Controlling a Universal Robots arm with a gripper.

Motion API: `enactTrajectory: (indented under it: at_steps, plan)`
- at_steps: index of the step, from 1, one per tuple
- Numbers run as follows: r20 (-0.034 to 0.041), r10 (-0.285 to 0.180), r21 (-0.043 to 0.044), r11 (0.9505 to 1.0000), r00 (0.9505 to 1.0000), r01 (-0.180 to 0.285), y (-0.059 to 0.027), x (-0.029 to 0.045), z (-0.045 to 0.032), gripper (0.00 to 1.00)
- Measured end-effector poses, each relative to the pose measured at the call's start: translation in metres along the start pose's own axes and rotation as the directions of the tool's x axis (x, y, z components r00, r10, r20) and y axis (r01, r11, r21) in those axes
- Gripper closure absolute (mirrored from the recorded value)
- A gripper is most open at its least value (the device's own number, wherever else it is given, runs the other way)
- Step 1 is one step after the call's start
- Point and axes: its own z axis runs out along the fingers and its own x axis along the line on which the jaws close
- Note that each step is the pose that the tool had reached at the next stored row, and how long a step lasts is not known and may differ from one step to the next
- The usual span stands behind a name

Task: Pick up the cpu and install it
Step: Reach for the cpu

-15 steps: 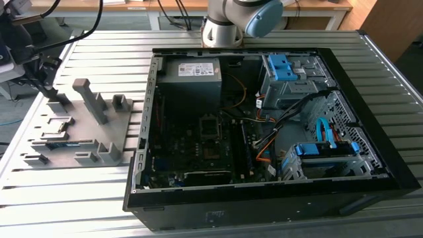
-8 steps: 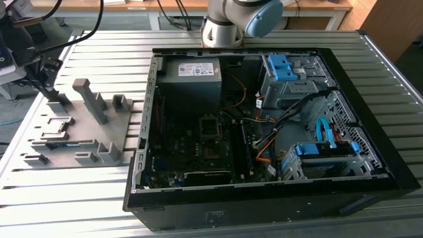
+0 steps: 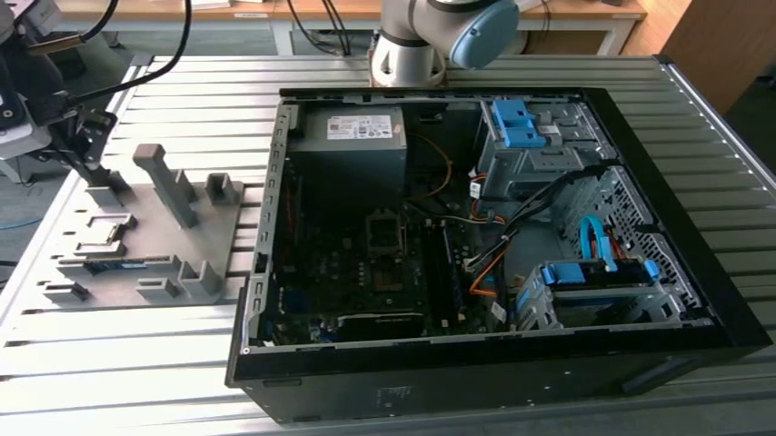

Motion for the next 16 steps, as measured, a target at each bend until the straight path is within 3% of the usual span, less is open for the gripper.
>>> enactTrajectory:
  at_steps: [16]
  plan:
    - [0.0, 0.0, 0.0, 1.0, 1.0, 0.0, -0.0004, 0.0004, 0.0093, 0.9]
